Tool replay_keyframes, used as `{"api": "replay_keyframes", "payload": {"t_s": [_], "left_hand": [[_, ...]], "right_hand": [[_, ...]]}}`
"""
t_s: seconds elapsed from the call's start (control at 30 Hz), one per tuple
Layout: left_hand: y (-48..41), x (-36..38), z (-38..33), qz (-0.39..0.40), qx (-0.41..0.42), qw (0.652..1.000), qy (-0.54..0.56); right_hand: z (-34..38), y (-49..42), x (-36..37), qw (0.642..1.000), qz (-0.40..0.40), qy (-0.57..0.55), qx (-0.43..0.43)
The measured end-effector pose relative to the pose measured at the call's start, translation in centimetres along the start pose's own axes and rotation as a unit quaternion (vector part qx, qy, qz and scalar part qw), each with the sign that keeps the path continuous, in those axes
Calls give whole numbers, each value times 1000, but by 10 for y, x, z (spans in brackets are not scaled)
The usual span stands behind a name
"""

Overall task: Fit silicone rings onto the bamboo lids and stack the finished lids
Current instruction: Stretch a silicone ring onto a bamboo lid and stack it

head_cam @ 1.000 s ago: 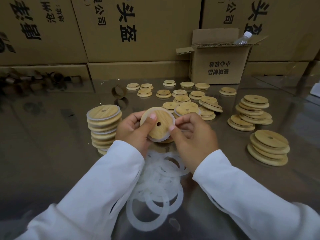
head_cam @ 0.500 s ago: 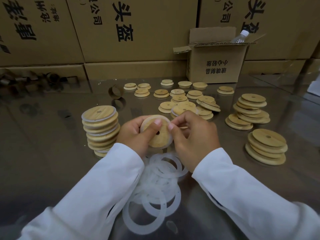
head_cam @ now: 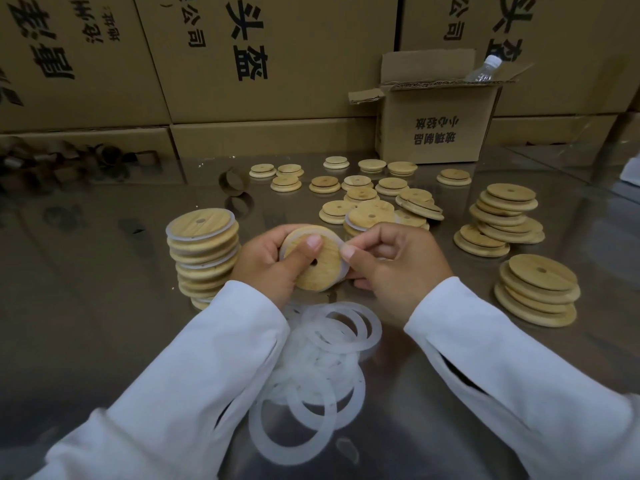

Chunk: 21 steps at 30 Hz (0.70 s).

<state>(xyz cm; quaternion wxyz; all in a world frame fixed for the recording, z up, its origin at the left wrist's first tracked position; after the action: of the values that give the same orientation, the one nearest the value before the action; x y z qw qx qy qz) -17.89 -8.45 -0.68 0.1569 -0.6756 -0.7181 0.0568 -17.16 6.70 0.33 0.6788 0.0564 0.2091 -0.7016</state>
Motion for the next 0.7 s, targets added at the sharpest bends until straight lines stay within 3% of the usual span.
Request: {"api": "replay_keyframes", "payload": {"t_s": [0.43, 0.7], "left_hand": [[3, -1, -5, -31, 3, 999, 21], [4, 1, -1, -19, 5, 998, 59]], "right_hand": [[-7, 4, 6, 997, -3, -71, 28], [11, 11, -5, 991, -95, 39, -84]]}}
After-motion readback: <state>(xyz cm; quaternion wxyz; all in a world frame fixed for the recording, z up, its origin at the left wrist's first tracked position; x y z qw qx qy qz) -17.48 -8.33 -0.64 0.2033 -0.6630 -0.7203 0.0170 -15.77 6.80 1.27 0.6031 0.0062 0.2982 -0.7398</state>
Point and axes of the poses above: each hand's wrist, its own y-axis away from the middle knuckle, its own x-axis out of the palm, z = x × y, the point moved 8 cm from there along -y, towards the middle knuckle, and after that the axes turned 9 degrees about y, right-handed, at the moved point
